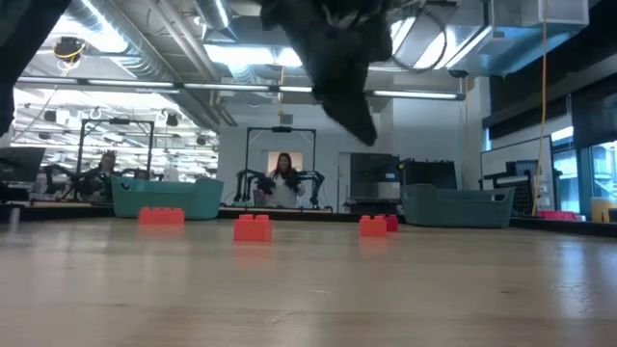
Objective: Sort & place blocks by color
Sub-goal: Put the orange game piece into the blue bin
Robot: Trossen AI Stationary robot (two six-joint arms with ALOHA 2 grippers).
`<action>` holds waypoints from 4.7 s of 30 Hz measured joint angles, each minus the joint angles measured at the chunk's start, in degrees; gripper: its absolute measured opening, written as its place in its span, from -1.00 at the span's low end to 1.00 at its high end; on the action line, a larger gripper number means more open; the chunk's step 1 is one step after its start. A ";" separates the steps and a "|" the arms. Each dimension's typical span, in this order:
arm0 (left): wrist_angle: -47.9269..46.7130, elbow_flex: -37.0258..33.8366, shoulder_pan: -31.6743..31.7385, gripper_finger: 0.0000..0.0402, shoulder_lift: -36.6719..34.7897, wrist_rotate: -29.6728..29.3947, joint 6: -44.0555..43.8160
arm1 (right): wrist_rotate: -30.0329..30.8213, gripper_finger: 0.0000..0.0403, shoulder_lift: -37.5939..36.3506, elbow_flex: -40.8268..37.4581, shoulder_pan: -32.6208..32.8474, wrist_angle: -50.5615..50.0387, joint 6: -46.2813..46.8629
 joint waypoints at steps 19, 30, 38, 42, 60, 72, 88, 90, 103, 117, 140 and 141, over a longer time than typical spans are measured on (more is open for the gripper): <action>20.43 -10.89 2.03 0.02 6.18 -0.55 5.89 | -3.76 -0.21 -0.50 -0.05 -5.12 -0.02 -3.69; 19.83 -10.93 2.11 0.02 7.98 -4.98 6.29 | -3.76 -0.21 -0.50 -0.05 -5.14 -0.02 -3.64; 19.19 -10.93 2.30 0.02 7.98 -2.52 6.81 | -3.72 -0.21 -0.50 -0.05 -5.14 -0.02 -3.68; 18.84 -10.86 2.62 0.02 8.75 -3.19 6.73 | -3.71 -0.21 -0.50 -0.05 -5.14 -0.02 -3.68; 19.03 -10.76 2.89 -0.14 11.34 -2.41 3.77 | -3.75 -0.21 -0.50 -0.05 -5.14 -0.01 -3.72; 16.20 -7.48 4.16 -0.36 11.80 0.86 -3.94 | -5.22 -0.21 -0.50 -0.05 -5.12 -0.02 -3.96; 9.57 18.27 8.31 -0.36 11.62 0.57 -1.66 | -10.77 -0.21 -0.48 -0.05 -5.12 -0.02 -6.91; 9.60 20.38 9.09 -0.36 11.58 -1.09 0.27 | -10.77 -0.21 -0.48 -0.05 -5.12 -0.02 -6.81; 10.60 21.99 13.82 -0.36 11.33 13.66 -2.52 | -12.77 -0.21 -0.18 -0.05 -5.45 -0.02 -5.50; 6.64 32.47 13.72 -0.36 9.16 45.14 -11.47 | -15.12 -0.21 0.44 -12.52 -7.17 0.20 -27.82; 0.58 34.41 5.75 -0.36 9.42 42.74 -11.02 | -0.67 -0.21 0.42 -20.03 -11.24 12.78 -41.09; 0.90 34.41 5.47 -0.36 9.42 42.65 -11.02 | -0.98 -0.21 0.42 -20.03 -11.43 13.80 -42.38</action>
